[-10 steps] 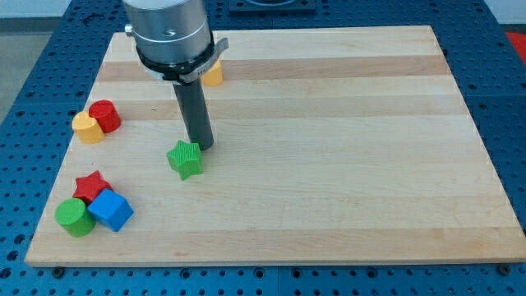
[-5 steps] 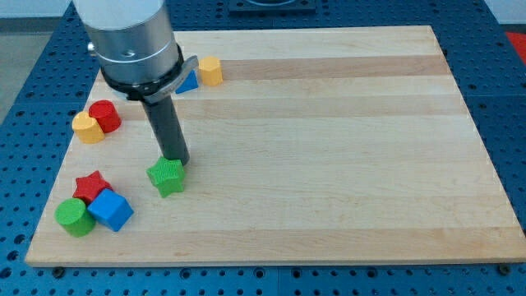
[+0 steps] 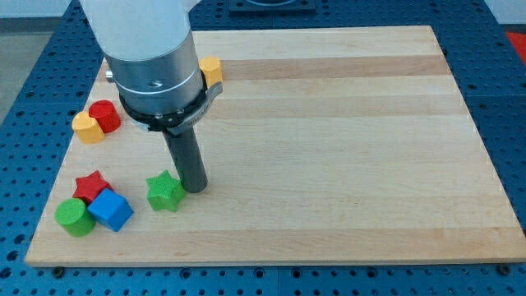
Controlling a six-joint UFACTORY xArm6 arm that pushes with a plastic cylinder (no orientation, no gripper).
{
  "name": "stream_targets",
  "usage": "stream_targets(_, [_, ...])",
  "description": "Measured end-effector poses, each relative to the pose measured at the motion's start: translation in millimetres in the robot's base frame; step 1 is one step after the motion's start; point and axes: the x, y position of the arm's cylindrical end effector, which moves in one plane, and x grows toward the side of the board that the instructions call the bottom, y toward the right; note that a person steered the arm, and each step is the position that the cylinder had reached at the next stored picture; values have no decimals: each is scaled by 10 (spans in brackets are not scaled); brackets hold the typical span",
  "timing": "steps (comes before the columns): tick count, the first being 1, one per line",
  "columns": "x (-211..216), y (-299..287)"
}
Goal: Push the green star closer to blue cube
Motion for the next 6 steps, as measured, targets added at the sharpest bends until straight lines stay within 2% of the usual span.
stream_targets(6, [66,-324])
